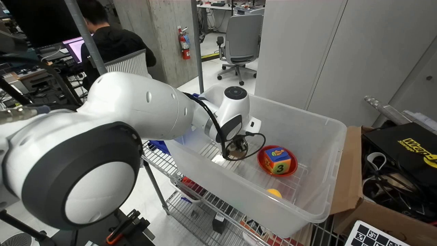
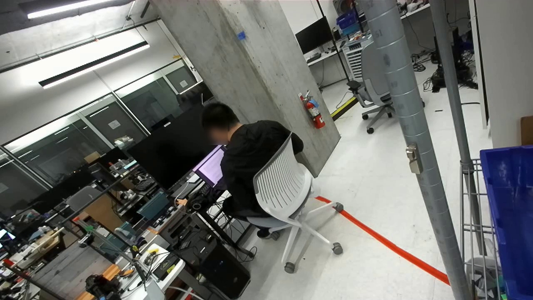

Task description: Remove the brown object from the basket.

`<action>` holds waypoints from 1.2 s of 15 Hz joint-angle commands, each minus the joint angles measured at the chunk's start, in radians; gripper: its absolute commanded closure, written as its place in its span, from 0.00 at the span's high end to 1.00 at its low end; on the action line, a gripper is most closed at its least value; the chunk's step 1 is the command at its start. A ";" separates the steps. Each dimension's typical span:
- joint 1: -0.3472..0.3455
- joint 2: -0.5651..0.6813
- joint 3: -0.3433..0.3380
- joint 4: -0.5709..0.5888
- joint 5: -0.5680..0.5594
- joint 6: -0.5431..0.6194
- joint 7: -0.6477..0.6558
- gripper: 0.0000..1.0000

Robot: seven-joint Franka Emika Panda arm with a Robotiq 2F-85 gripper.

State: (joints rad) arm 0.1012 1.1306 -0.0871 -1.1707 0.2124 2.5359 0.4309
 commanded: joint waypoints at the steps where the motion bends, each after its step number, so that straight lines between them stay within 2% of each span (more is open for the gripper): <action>1: 0.033 -0.023 -0.003 0.008 -0.045 -0.081 0.023 0.00; 4: 0.076 -0.155 0.013 -0.092 -0.066 -0.093 0.005 0.03; 8: 0.145 -0.326 -0.032 -0.195 -0.117 -0.152 0.073 0.03; 10: 0.177 -0.419 -0.062 -0.239 -0.156 -0.213 0.150 0.03; 12: 0.187 -0.516 -0.057 -0.275 -0.185 -0.300 0.185 0.03; 15: 0.178 -0.617 0.006 -0.294 -0.169 -0.364 0.195 0.03; 18: 0.180 -0.642 0.076 -0.298 -0.145 -0.328 0.187 0.03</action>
State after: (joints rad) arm 0.2779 0.5275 -0.0670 -1.4259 0.0587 2.1797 0.6082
